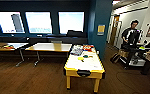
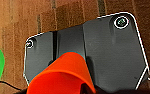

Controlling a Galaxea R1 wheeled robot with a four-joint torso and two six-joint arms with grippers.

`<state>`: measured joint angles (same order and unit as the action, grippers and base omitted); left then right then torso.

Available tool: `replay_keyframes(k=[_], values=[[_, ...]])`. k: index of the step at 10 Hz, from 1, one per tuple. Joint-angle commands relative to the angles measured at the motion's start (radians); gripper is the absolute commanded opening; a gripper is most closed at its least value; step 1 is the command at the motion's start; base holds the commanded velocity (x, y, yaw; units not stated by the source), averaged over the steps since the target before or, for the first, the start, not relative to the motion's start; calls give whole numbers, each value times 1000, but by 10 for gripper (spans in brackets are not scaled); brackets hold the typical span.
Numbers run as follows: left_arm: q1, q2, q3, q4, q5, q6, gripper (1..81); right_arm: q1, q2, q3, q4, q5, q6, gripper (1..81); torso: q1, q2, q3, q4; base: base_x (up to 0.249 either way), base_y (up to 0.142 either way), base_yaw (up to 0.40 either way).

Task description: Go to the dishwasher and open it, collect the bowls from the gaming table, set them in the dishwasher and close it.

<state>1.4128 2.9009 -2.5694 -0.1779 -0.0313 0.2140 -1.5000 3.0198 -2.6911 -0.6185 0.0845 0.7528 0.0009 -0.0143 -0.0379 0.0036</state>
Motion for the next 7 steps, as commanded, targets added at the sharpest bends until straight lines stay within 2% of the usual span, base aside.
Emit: replay_keyframes(k=[1,3,7], values=[[-62,19,-43,9,47,8,10,45,1,1,-13,-40,-4,10,0,0,0,0,0,0,-384],[-62,37,-80,9,47,10,10,43,1,1,-13,-40,-4,10,0,0,0,0,0,0,-386],[-62,38,-81,6,48,8,10,40,3,1,-15,-38,-6,10,0,0,0,0,0,0,-386]])
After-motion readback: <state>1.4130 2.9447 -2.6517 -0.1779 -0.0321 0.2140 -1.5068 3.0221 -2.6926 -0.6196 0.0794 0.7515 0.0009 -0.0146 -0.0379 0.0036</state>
